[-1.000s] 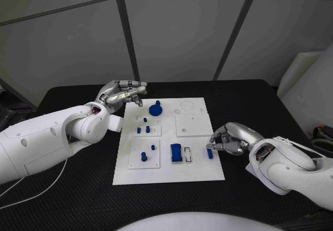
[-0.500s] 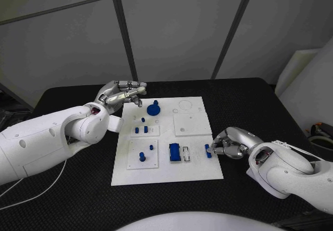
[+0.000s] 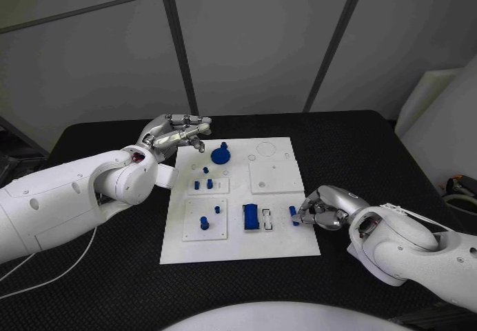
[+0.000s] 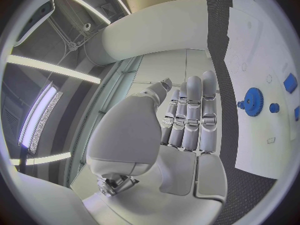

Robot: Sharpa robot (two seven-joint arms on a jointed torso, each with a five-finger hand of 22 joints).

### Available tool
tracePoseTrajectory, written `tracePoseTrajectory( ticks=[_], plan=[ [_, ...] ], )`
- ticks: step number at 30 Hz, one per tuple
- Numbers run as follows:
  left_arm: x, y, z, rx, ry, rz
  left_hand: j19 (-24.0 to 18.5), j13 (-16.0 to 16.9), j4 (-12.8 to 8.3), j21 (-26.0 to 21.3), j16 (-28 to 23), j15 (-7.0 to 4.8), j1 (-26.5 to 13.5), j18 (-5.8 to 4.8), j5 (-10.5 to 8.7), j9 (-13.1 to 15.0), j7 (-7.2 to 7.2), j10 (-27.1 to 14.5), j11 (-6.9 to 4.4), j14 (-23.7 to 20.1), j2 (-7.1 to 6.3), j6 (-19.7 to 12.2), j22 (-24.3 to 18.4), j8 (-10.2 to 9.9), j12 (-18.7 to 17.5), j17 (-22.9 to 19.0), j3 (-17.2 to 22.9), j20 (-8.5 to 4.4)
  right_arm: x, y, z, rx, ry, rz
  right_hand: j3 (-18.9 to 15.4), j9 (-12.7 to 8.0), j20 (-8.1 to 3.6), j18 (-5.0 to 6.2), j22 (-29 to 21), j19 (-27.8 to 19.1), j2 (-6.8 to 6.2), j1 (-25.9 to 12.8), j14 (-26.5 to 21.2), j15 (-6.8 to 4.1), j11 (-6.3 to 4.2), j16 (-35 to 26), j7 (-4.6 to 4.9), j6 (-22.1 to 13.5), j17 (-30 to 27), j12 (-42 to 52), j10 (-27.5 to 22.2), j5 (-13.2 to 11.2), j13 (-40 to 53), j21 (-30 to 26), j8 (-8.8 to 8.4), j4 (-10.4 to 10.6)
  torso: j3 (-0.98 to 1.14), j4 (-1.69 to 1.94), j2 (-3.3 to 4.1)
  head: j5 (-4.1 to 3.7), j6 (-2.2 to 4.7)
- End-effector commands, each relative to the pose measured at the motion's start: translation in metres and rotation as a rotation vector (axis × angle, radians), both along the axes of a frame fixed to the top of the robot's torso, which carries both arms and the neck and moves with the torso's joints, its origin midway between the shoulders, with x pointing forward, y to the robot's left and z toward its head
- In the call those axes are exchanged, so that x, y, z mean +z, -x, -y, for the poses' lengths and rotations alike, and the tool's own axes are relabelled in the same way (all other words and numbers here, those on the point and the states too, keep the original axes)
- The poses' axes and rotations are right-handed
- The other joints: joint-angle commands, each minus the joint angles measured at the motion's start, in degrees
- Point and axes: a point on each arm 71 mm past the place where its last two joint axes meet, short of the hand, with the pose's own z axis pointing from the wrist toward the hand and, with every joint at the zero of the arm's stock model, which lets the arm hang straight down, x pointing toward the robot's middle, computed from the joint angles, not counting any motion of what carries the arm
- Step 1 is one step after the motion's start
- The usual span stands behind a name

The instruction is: Assemble the parts on the task board

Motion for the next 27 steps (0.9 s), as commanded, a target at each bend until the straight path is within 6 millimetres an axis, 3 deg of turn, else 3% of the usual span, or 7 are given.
tracePoseTrajectory(
  ticks=[1,11,21,27],
  plan=[
    [0.001,0.0,0.002,-0.009,0.001,0.004,0.1,0.1,-0.3,-0.3,0.1,0.06,0.6,-0.56,-0.13,0.0,-0.09,-0.3,-0.06,-0.3,0.16,-0.3,0.0,0.2,0.4,-0.1,-0.2,0.34,-0.008,0.001,0.001,-0.004,0.057,-0.02,-0.2,-0.3,-0.19,-0.57,4.7,1.0,0.26,-0.1,4.4,-0.1,-0.11,0.3,0.28,0.4,6.5,0.5,0.5,0.3,0.3,0.2,-0.29,-0.2,-0.03,0.07,-0.03,0.02,-0.01],
    [0.001,0.001,0.003,-0.014,0.002,0.001,0.2,0.1,-0.2,-0.2,0.1,0.1,0.5,-0.58,-0.15,0.0,-0.05,-0.4,-0.02,-0.3,0.18,-0.4,0.0,0.2,0.4,-0.1,-0.3,0.36,-0.012,-0.003,-0.014,0.061,0.156,0.015,-0.2,-0.7,-0.16,-0.44,4.2,0.7,-0.43,3.2,4.3,-0.04,-0.04,0.3,0.43,0.7,6.5,0.6,0.0,-0.6,0.8,-0.2,-1.01,-1.6,-0.06,0.05,-0.03,0.41,-0.25],
    [0.001,0.001,0.004,-0.022,0.003,-0.004,0.2,0.1,-0.1,-0.2,0.1,0.13,0.4,-0.59,-0.16,0.0,-0.03,-0.4,0.0,-0.4,0.17,-0.4,0.0,0.2,0.4,-0.1,-0.4,0.38,-0.016,-0.003,-0.031,0.167,0.287,0.032,-1.0,-1.0,0.14,-0.34,3.8,0.3,-1.81,4.1,4.3,0.29,0.35,0.7,0.81,0.3,7.2,-0.1,-0.8,-3.6,0.4,-0.6,-1.72,-2.3,-0.09,0.03,-0.05,0.23,-0.48],
    [0.001,0.001,0.004,-0.023,0.002,-0.006,0.2,0.1,-0.1,-0.2,0.1,0.13,0.4,-0.59,-0.16,0.0,-0.03,-0.4,0.0,-0.4,0.17,-0.4,0.0,0.2,0.4,-0.1,-0.4,0.38,-0.02,-0.003,-0.034,0.207,0.354,0.019,-1.0,-1.0,0.22,-0.3,3.7,0.2,-1.94,4.5,4.3,0.37,0.41,0.8,0.87,0.2,7.3,-0.3,-1.0,-3.9,0.3,-0.7,-1.83,-2.6,-0.09,0.06,-0.07,0.31,-0.54]
  ],
)
